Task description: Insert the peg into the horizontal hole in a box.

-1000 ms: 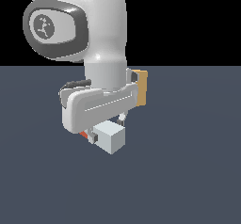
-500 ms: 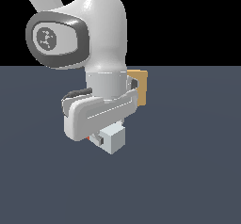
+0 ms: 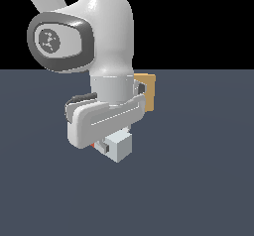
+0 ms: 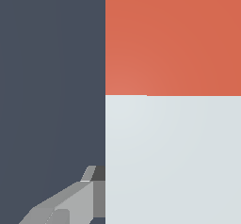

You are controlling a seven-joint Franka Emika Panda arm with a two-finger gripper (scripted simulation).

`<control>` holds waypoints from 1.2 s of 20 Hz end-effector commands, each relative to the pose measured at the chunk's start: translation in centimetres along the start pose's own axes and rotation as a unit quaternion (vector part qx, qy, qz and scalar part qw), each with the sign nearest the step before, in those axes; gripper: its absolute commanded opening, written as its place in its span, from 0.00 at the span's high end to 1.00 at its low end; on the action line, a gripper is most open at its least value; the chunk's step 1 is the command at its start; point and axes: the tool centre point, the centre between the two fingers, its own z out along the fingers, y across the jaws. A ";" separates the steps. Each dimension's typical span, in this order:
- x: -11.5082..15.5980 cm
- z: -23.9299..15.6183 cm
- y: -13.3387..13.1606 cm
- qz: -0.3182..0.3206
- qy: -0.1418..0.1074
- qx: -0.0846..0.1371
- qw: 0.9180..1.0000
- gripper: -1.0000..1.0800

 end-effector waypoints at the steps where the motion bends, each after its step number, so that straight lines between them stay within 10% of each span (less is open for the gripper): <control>1: 0.1 -0.1 0.2 0.003 0.000 0.000 1.000 1.00; 24: 3.2 -4.2 9.1 0.177 0.000 -0.001 0.984 1.00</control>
